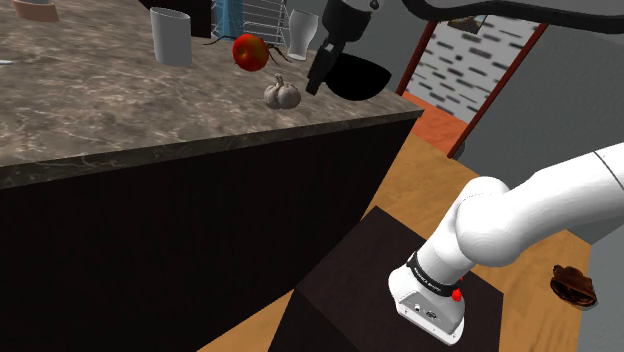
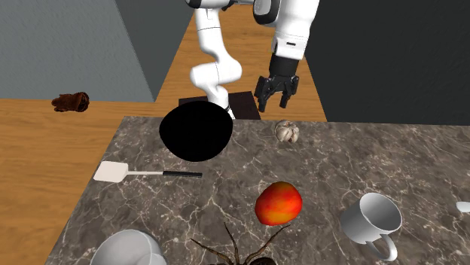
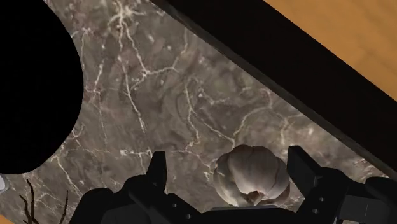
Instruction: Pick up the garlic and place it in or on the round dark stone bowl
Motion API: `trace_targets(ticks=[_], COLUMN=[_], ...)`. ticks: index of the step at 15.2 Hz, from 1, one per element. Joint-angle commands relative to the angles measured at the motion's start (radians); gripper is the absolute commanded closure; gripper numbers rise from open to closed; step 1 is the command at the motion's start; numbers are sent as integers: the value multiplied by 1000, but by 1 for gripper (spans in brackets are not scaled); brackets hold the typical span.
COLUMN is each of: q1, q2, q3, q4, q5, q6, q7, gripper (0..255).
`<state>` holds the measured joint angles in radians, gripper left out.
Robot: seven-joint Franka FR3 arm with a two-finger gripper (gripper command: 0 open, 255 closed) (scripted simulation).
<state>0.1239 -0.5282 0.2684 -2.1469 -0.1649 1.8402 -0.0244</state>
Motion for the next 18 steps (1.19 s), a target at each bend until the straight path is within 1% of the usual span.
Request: trace_targets(ticks=[1,2,3,10,18], q1=[10,15,16,6,6], q2=[45,66,68,87,87], q3=[42,64,67,57,57], q4=[20,29,30,-50,-50], q5=[-31,-48,-50,-65,-65], q6=[28,40,41,142,142], q7=[4,9,10,18,18], gripper=[0,0,0,0,0])
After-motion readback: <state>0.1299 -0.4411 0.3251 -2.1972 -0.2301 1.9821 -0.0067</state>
